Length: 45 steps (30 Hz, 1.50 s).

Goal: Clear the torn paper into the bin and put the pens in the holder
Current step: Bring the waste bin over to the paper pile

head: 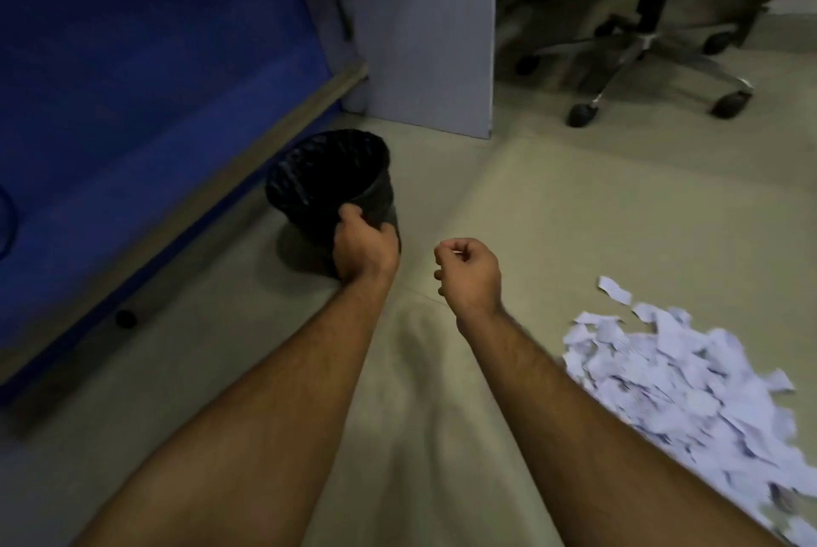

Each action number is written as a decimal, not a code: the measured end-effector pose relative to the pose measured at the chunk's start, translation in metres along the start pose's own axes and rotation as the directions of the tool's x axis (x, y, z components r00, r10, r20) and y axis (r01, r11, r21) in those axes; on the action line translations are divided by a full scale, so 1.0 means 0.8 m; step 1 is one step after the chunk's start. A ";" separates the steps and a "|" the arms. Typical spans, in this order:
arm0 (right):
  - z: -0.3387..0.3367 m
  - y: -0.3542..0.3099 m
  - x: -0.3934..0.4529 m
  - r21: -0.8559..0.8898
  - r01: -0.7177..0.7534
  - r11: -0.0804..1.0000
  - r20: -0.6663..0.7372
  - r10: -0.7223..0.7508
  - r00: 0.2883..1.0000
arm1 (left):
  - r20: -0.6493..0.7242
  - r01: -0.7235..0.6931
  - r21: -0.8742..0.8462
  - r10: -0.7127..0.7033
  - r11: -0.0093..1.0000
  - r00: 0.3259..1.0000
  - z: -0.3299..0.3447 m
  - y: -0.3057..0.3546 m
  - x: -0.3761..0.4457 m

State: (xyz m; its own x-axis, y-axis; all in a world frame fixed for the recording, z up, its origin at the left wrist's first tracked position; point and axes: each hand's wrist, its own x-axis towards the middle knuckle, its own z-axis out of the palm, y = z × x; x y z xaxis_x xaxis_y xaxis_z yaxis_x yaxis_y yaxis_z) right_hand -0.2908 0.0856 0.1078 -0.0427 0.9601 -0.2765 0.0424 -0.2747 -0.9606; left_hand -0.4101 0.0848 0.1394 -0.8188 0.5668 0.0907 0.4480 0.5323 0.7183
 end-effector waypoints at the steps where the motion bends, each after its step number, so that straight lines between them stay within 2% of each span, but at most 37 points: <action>1: 0.018 -0.007 0.002 -0.003 0.009 1.000 0.028 -0.009 1.000 | -0.020 0.042 -0.008 -0.043 0.999 0.999 -0.005 -0.002 0.019; 3: 0.046 -0.020 0.006 -0.009 0.031 0.999 0.062 -0.031 0.998 | 0.001 0.082 -0.016 -0.082 0.997 0.997 -0.010 -0.006 0.048; 7: 0.077 -0.023 0.005 -0.003 0.019 1.000 0.104 -0.019 0.994 | 0.198 0.157 -0.011 -0.152 0.987 0.968 -0.004 -0.033 0.087; 9: 0.077 -0.017 0.002 0.017 -0.001 1.000 0.105 -0.001 0.995 | 0.246 0.145 -0.005 -0.139 0.989 0.959 -0.004 -0.044 0.093; 11: 0.076 -0.008 0.002 0.029 -0.025 0.999 0.109 0.022 0.994 | 0.207 0.108 -0.002 -0.105 0.994 0.973 -0.001 -0.050 0.096; 13: 0.073 -0.002 0.006 0.013 -0.040 0.999 0.098 0.038 0.994 | 0.143 0.134 -0.039 -0.127 0.990 0.982 -0.003 -0.048 0.092; 15: 0.068 -0.001 0.008 0.020 -0.049 0.999 0.088 0.047 0.995 | 0.102 0.124 0.004 -0.124 0.992 0.987 -0.006 -0.044 0.083; 19: 0.039 -0.014 0.012 0.129 -0.113 0.985 0.103 0.100 0.990 | 0.126 -0.069 0.168 0.048 0.983 0.991 -0.008 -0.024 0.047; 23: -0.008 -0.017 0.020 0.192 -0.094 0.977 0.056 0.085 0.995 | 0.184 -0.145 0.190 0.110 0.971 0.977 0.005 -0.003 0.004; 26: -0.041 -0.012 0.019 0.207 -0.009 0.978 0.014 0.006 1.000 | 0.256 -0.179 0.190 0.128 0.965 0.958 0.022 0.012 -0.050; 31: -0.093 0.026 0.014 0.199 0.011 0.980 -0.135 0.016 0.991 | 0.305 -0.187 0.157 0.133 0.970 0.943 0.031 0.022 -0.137; 40: -0.142 0.032 -0.054 0.206 -0.009 0.979 -0.151 0.040 0.988 | 0.302 -0.134 0.156 0.082 0.979 0.950 0.002 0.018 -0.220; 45: -0.154 0.042 -0.082 0.189 -0.046 0.981 -0.141 0.073 0.987 | 0.322 -0.165 0.260 0.076 0.951 0.944 -0.012 0.012 -0.260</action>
State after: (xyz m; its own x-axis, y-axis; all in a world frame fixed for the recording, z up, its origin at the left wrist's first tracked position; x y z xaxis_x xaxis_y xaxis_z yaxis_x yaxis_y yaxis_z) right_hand -0.1638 0.0200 0.0972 0.1016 0.9352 -0.3393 -0.1453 -0.3234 -0.9350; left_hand -0.2390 -0.0343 0.1339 -0.6229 0.7779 -0.0824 0.6547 0.5761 0.4893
